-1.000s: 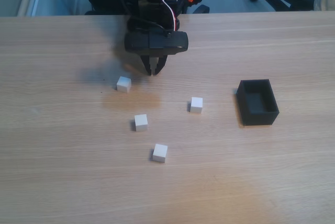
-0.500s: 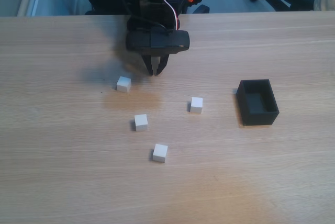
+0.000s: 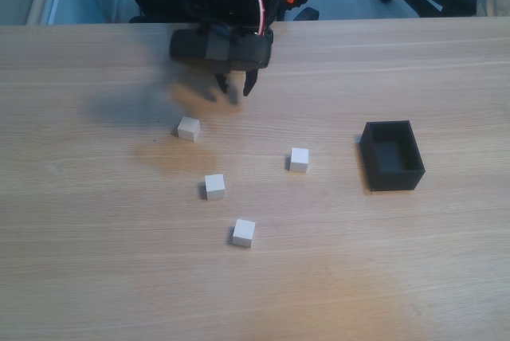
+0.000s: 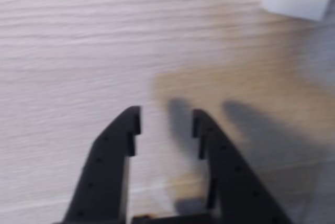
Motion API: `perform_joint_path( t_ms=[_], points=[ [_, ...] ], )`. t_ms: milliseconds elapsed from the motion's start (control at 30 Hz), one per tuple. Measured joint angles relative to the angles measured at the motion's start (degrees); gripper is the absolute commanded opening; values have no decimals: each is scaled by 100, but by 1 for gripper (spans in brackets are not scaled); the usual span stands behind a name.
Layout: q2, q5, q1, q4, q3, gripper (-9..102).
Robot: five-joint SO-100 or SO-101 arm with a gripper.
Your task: Pick blocks and place them in the box.
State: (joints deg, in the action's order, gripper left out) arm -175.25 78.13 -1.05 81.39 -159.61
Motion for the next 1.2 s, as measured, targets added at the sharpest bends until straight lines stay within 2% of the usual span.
perform_joint_path(
  t_ms=[267, 1200],
  points=[
    [668, 272, -844, -360, 211, 15],
    [3867, 1011, -2057, -1644, 1521, 20]
  ],
)
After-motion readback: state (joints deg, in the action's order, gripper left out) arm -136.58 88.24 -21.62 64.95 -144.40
